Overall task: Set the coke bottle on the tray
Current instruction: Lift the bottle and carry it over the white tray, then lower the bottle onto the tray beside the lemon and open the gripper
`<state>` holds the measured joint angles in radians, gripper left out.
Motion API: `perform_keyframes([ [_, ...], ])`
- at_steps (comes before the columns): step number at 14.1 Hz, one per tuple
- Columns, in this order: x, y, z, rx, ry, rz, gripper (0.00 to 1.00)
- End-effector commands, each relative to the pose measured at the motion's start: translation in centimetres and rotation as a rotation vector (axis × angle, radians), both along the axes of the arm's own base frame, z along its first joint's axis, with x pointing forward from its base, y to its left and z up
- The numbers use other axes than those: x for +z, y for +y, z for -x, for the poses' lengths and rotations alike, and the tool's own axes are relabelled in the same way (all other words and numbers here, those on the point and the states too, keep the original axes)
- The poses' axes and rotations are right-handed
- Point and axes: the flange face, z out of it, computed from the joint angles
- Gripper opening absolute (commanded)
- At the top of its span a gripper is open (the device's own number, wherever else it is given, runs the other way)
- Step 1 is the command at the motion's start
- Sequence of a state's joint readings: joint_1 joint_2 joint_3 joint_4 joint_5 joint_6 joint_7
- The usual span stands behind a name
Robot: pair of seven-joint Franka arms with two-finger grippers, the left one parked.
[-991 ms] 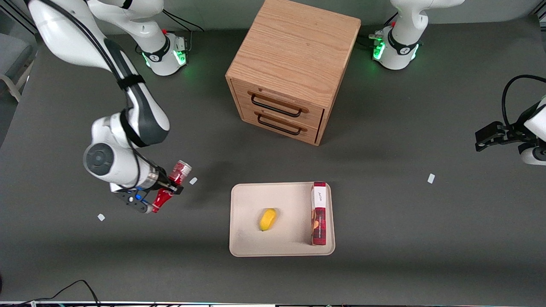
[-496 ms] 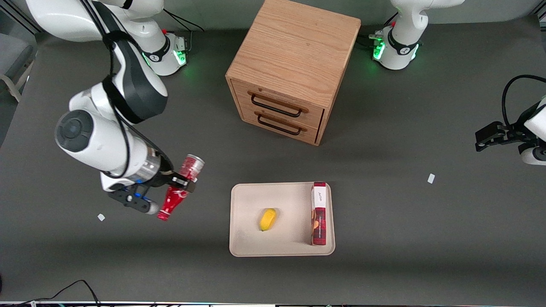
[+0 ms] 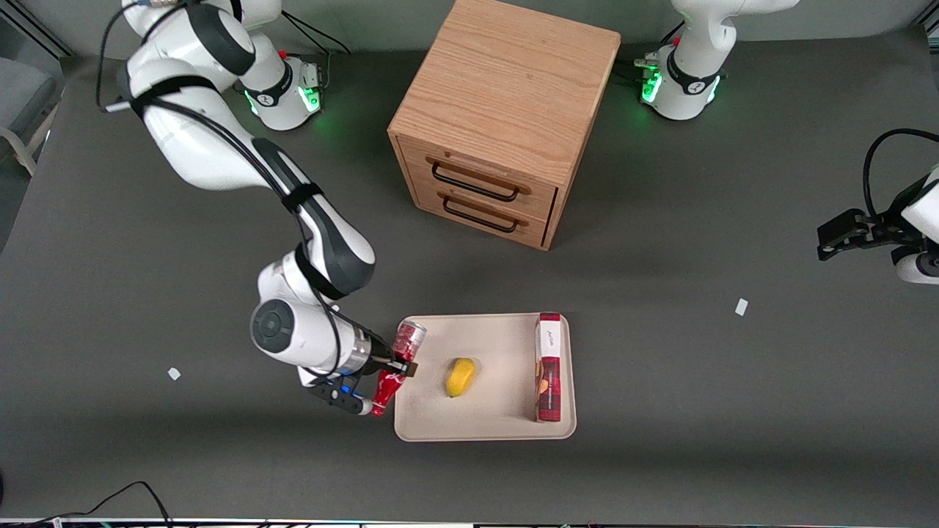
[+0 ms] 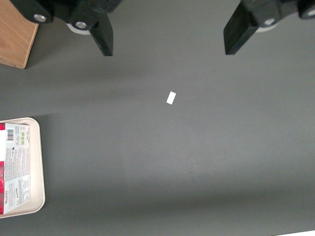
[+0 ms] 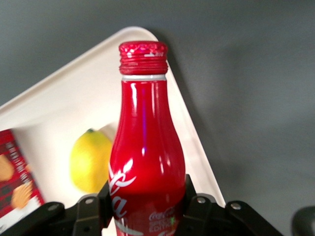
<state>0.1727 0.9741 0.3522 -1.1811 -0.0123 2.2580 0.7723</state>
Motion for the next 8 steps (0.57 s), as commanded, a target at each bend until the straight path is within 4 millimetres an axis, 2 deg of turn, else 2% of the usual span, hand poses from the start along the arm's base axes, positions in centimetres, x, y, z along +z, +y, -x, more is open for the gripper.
perform_keyframes([
  [1, -1.1, 1.5, -0.6, -0.032, -0.024, -0.025, 0.0],
  [4, -3.5, 2.9, 0.2, -0.043, -0.024, -0.028, 0.0],
  [6, -3.9, 2.8, 0.3, -0.042, -0.021, -0.024, 0.0],
  [7, -4.2, 2.8, 0.3, -0.043, -0.016, -0.024, 0.38],
  [8, -4.4, 2.9, 0.4, -0.038, -0.019, -0.017, 0.99],
])
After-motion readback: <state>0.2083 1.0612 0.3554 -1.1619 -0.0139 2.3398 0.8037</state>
